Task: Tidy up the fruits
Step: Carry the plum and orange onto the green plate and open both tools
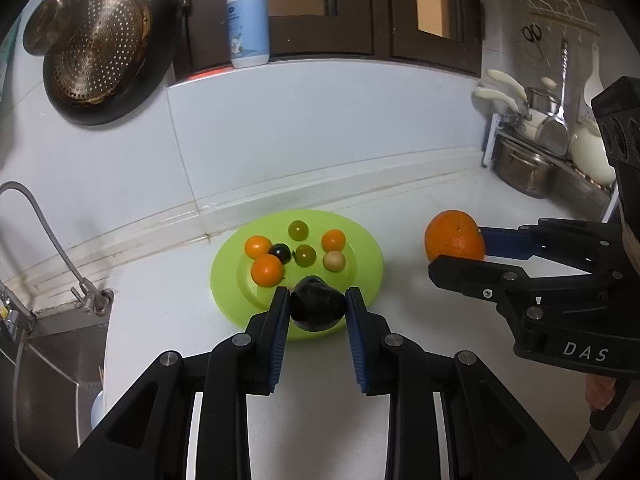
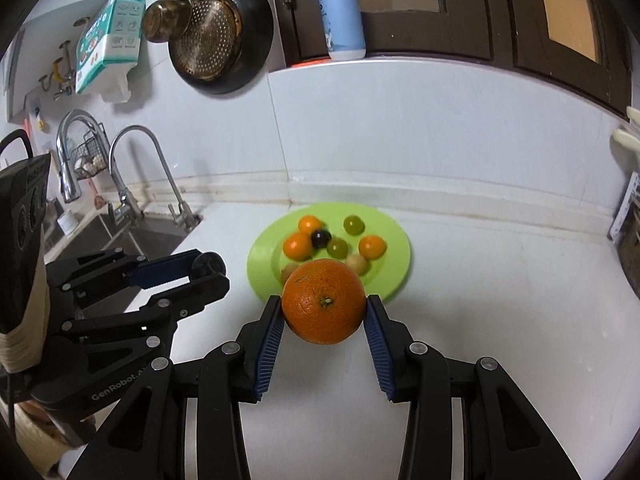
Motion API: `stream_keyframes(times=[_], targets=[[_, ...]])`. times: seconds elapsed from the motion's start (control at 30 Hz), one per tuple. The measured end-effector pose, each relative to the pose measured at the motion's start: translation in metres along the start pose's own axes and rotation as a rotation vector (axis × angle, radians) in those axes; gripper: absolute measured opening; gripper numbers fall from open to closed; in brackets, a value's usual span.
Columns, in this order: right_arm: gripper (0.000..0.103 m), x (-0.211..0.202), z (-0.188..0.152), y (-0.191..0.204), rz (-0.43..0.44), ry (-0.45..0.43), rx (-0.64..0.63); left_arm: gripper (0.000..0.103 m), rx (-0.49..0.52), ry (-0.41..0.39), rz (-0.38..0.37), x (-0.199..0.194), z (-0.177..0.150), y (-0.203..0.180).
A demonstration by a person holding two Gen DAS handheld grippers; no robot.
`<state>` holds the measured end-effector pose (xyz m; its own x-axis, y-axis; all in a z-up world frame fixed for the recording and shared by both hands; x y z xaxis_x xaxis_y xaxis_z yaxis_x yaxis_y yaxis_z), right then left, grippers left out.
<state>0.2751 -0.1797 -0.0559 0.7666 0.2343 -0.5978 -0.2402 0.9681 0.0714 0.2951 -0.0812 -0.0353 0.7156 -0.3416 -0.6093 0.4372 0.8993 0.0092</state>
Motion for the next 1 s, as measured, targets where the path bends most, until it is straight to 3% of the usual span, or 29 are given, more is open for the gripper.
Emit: stream_keyframes(times=[0.43, 1.0], targets=[[0.042, 0.041, 0.036, -0.006, 0.012, -0.003, -0.025, 0.028, -0.01, -0.009, 0.025, 0.038, 0.031, 0.029], [0.042, 0.136, 0.051, -0.038, 0.035, 0.093, -0.021, 0.028, -0.005, 0.097, 0.005, 0.129, 0.033, 0.049]])
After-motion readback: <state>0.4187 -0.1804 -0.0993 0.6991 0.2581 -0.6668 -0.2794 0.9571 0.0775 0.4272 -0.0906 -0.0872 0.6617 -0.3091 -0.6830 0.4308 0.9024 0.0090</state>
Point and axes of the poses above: each gripper's, at about its wrist camera, not at the fingertips, and x roughly the way its jaws point, y to its left, z to its top, the point moved 8 cm from there along x, roughly the way its jaws point, and after that the axes turned 3 degrees about -x, right-handed, at the moved point
